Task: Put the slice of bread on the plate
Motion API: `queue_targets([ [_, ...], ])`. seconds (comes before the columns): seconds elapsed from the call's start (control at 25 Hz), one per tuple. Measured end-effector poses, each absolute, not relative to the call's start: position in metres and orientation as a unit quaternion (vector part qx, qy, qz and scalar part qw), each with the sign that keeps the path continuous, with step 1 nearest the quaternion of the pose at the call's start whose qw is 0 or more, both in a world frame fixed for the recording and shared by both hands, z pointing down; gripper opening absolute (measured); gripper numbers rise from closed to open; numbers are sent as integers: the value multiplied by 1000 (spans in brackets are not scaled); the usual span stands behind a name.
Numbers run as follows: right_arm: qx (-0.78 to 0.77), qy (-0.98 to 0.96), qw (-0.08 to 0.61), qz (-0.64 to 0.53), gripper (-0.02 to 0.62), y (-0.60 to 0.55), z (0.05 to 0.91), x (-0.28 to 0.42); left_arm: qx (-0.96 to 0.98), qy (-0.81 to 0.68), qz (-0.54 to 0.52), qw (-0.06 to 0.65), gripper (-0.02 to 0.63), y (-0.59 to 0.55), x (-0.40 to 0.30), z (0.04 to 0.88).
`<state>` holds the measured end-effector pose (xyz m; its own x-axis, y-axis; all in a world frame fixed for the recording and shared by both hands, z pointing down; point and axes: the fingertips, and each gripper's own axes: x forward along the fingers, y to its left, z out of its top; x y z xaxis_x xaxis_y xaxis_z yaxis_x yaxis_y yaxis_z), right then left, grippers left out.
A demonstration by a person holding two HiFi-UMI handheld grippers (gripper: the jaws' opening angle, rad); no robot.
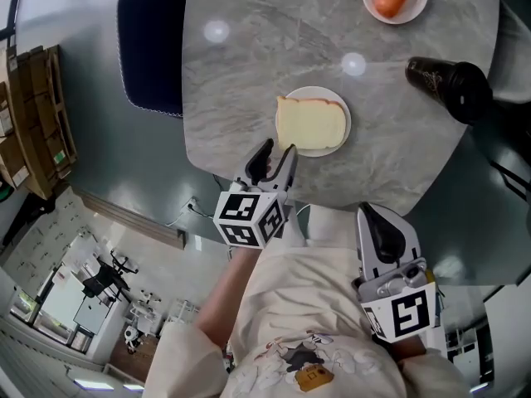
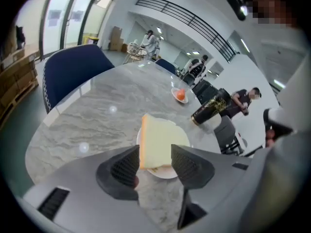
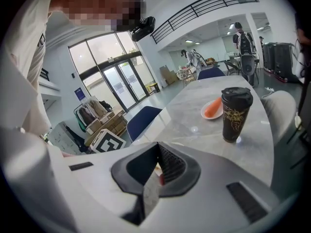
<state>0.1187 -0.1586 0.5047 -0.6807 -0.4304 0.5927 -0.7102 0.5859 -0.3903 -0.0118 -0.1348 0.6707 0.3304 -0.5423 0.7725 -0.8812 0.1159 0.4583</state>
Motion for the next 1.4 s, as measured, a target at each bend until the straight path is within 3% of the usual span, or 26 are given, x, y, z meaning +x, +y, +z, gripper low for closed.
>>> queue_targets([
  [0.12,331,-863,219,312,6,-157,503,114,662,-541,205,477,224,-134,-10,670],
  [0.32,339,-864,213,304,5,-157,496,115,660,-534,187,494,224,-131,-9,659],
  [0.56,354,-865,196,295,5,-165,483,110,688,-532,217,443,222,-138,-11,626],
  [1.4,409,-876,125,222,5,-188,390,85,743,-525,167,379,219,-123,-32,473],
])
